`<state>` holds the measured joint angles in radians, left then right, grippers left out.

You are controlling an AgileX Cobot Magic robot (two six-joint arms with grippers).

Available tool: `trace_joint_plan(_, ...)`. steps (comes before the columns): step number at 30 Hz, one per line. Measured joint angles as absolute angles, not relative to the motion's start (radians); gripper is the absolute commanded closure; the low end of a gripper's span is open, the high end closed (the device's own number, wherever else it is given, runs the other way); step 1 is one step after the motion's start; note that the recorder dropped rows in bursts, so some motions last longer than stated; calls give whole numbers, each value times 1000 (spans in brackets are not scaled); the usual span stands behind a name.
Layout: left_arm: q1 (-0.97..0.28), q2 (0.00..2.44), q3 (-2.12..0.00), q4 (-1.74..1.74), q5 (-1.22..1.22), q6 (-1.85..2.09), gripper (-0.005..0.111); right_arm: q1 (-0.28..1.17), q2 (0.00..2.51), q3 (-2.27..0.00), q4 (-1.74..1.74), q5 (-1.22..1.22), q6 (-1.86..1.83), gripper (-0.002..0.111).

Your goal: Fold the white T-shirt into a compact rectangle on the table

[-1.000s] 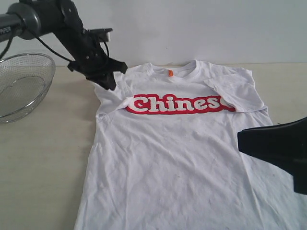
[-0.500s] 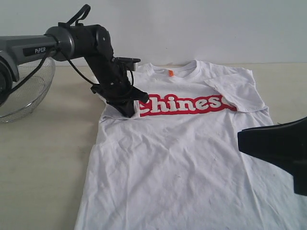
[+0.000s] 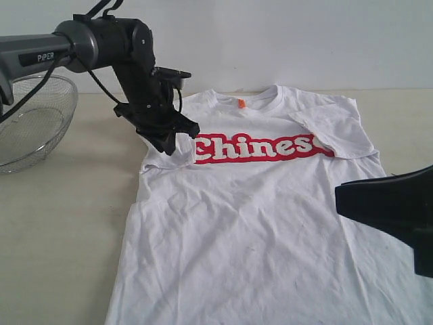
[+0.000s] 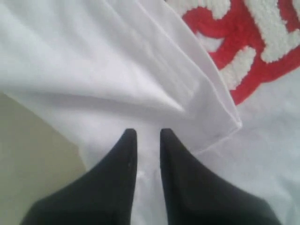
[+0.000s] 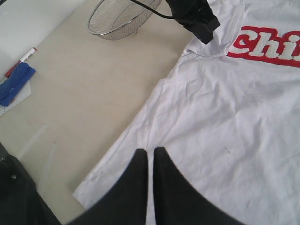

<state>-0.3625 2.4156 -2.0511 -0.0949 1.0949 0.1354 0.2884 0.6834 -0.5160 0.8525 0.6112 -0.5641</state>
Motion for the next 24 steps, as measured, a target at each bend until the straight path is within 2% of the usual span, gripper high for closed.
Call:
trace_joint_plan(16,-355,2459,-2051,26,1094,80,90,288,683,-516,852,611,-564,108)
trace_joint_plan(24,-278,2465,-2051,0,1109,69,90,288,683,-516,852,611,-564,108)
